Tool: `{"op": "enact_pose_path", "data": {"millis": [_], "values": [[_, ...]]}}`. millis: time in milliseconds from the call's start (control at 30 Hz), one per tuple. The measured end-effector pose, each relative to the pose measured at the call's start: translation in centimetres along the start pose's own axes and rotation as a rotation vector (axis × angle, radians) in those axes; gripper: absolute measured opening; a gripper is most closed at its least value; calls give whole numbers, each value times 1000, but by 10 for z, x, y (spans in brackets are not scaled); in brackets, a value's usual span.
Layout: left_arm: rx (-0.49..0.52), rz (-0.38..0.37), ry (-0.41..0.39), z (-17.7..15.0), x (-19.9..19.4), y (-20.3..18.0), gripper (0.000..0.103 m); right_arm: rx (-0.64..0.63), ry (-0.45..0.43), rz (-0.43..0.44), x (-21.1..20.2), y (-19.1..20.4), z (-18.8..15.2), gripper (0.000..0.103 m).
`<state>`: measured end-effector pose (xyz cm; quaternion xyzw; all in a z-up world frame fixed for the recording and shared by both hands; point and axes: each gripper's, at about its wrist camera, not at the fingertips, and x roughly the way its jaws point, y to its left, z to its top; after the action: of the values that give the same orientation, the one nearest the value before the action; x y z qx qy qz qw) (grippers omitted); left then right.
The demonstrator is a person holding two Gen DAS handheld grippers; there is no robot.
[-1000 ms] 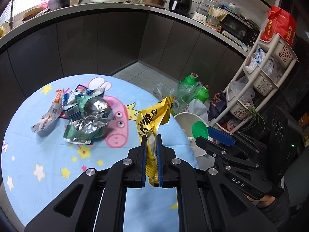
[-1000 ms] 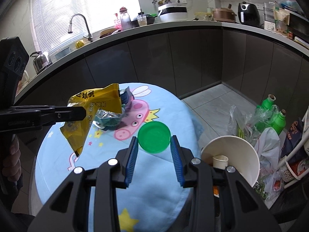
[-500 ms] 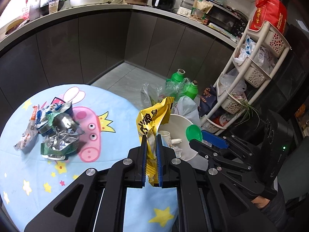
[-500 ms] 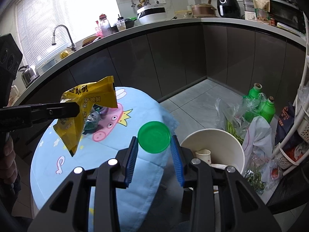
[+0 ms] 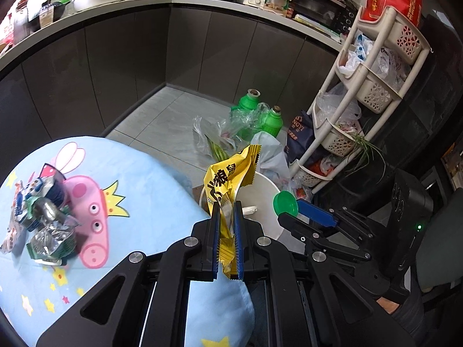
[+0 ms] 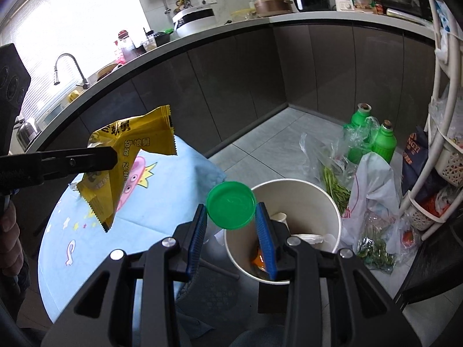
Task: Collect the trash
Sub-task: 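Carry the green cap and yellow bag over the white bucket with both tools, then open both tools to drop the yellow bag and green cap into the bucket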
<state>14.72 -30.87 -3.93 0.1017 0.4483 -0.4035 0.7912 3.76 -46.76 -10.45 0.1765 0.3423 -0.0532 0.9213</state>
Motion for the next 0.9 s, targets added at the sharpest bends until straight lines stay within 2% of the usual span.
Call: {"op": "enact_pose_path", "data": {"millis": [400, 767, 800, 900], "values": [[4, -17, 106, 17, 69, -11, 8, 89, 55, -66, 34, -58, -16, 35], [-18, -33, 227, 19, 147, -18, 9, 124, 106, -72, 69, -90, -33, 35], [-9, -24, 235, 18, 152, -19, 11, 123, 112, -72, 72, -92, -34, 35], [14, 24, 222, 17, 158, -21, 45, 116, 127, -69, 80, -94, -35, 35]]}}
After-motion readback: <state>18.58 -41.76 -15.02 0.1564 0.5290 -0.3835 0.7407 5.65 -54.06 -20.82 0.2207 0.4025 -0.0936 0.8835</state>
